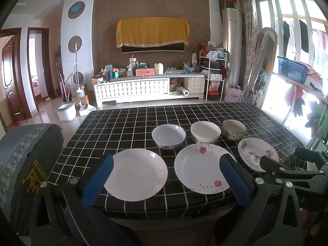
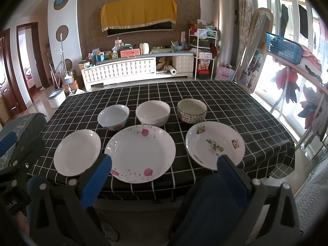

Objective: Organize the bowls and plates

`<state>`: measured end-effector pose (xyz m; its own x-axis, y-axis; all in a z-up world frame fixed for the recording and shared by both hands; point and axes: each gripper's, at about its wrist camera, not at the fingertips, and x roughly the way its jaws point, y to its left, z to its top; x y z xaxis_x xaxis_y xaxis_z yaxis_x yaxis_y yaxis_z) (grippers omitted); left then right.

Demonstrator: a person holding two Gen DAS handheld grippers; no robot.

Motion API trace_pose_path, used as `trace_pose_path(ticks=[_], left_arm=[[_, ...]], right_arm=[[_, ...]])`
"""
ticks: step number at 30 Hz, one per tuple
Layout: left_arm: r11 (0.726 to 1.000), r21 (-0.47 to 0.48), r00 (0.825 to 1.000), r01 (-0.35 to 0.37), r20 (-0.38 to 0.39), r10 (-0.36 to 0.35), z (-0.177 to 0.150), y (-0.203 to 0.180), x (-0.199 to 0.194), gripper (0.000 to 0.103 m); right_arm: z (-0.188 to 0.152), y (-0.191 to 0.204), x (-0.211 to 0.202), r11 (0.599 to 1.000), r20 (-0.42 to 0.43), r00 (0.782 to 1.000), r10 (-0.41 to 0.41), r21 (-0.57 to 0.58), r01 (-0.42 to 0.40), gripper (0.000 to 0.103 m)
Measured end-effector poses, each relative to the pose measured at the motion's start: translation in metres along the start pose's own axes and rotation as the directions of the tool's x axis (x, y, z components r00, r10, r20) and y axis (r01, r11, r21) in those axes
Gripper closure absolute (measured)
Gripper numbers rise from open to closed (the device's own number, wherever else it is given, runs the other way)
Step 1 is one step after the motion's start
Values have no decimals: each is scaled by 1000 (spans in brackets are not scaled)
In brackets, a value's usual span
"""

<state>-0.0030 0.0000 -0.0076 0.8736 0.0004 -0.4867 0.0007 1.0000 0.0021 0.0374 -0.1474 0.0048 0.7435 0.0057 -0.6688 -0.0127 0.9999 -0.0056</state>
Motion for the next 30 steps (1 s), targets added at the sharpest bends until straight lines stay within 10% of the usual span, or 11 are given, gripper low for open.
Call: trace_pose_path(ticks=[30], left_arm=[[1000, 9, 1000, 1, -18, -1, 20, 16, 4, 1]], right_arm=[[30, 10, -6, 1000, 43, 999, 20, -13, -20, 0]])
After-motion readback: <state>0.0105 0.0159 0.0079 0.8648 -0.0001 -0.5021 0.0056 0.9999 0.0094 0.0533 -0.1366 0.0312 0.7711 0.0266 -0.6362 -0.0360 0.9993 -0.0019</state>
